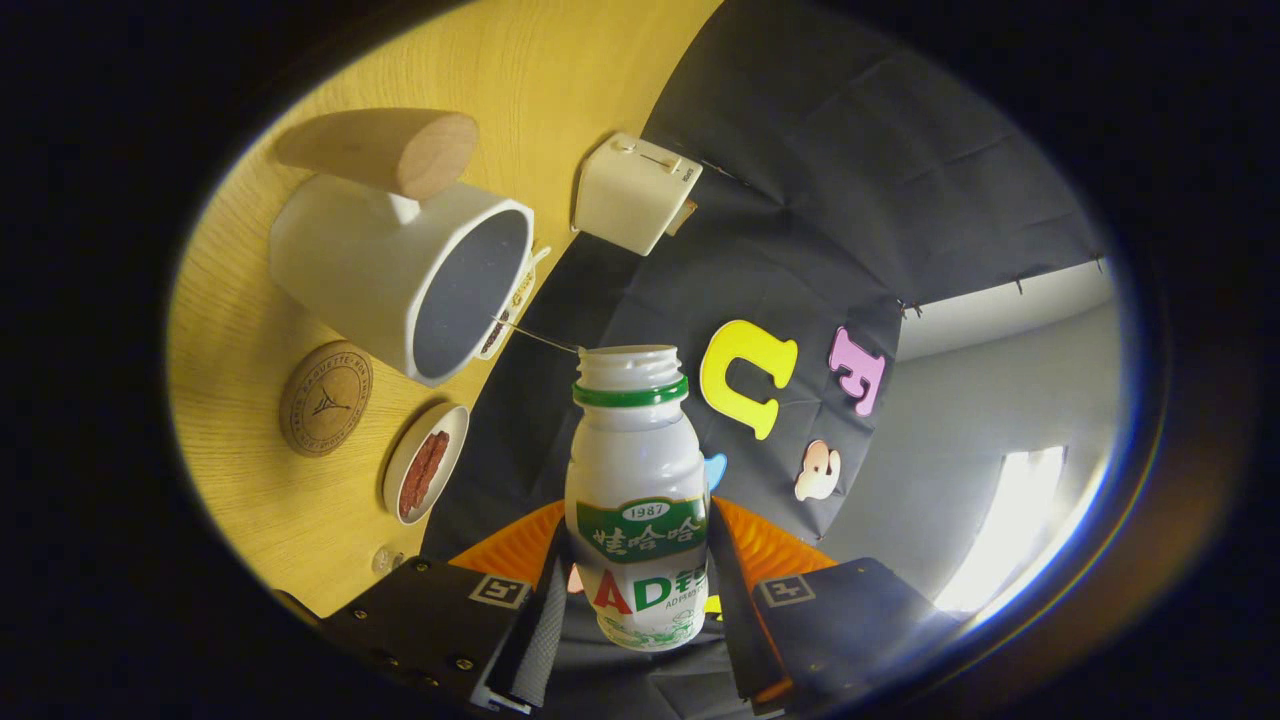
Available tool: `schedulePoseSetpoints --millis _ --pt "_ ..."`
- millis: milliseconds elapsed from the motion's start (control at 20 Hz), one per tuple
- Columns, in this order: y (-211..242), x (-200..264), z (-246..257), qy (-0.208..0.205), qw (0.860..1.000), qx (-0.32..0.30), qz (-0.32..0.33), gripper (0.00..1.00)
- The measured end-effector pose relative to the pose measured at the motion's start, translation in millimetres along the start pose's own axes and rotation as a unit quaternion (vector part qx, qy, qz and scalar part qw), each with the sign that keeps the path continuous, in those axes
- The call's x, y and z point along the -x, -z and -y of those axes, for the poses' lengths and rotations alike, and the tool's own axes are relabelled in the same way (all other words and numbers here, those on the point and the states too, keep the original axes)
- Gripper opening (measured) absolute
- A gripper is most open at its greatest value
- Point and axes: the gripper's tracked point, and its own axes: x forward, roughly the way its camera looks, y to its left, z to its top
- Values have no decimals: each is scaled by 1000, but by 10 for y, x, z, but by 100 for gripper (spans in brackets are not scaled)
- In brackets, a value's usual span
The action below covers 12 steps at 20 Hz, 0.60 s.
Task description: Take the bottle from table, then pour the juice into the cup, finally place the bottle on the coaster
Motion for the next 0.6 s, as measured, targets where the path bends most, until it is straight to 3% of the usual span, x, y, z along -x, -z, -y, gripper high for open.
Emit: schedulePoseSetpoints --millis 600 --pt "-76 27 -79 3 999 37 13 68"
